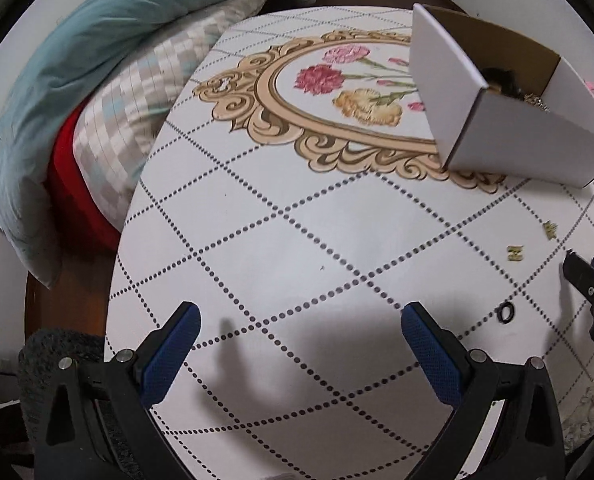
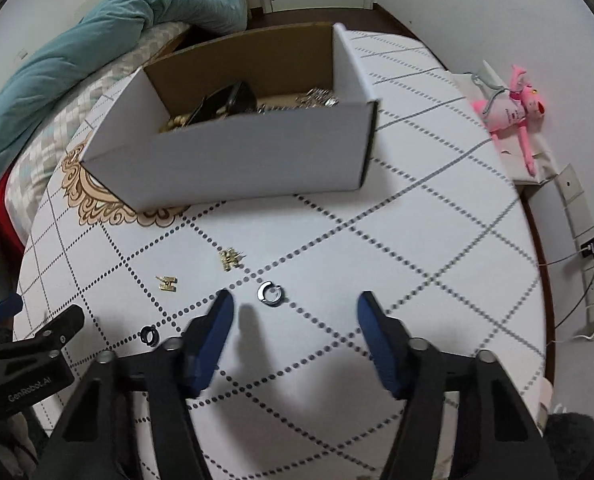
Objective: Organize jewelry
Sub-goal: 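Grasp a small black ring with the left tool while the right tool grasps another, then carry both rings into the white box and open both tools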
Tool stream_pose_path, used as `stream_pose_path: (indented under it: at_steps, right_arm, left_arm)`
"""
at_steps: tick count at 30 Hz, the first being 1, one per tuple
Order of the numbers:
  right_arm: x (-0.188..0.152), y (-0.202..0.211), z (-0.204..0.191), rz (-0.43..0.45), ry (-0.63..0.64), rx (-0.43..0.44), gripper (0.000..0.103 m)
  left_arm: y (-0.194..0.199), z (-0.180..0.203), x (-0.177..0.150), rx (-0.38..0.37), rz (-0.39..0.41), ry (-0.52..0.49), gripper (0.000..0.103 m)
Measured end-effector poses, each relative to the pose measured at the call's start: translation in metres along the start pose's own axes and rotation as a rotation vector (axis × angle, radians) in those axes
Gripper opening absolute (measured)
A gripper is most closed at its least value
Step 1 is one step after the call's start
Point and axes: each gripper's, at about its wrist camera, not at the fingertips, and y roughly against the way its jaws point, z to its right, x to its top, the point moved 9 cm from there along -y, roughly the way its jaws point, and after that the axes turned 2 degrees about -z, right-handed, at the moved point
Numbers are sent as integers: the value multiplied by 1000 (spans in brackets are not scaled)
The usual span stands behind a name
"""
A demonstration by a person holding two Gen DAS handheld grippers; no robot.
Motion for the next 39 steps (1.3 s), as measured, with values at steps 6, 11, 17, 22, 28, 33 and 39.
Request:
stream_pose_path:
  at_steps: [6,11,17,22,28,33,39]
  right_arm:
    - [6,-3,-11,43,57,-44,26]
    - [7,-1,-9,27,44,-16,14]
    - [-10,19,13,15,-17,-3,14]
    - [-24,31,34,18,-83,-15,14]
    - [-32,30,46,11,-115,-21,14]
    - [-30,30,44,15,-114,-17,14]
    - [-28,31,43,20,-111,-18,14]
  left_arm:
    - [-1,3,-1,-8,0,-3,103]
    - [10,18,-1,-57,22,-17,102]
    - [22,65,-9,-176,29,-97,102]
    - [26,96,-18,-199,30,-146,81]
    - [36,115,-18,-194,87,-198,56]
    - [41,124,-16,-218,96,-223,21]
    - [38,126,-13,-237,100,-232,10]
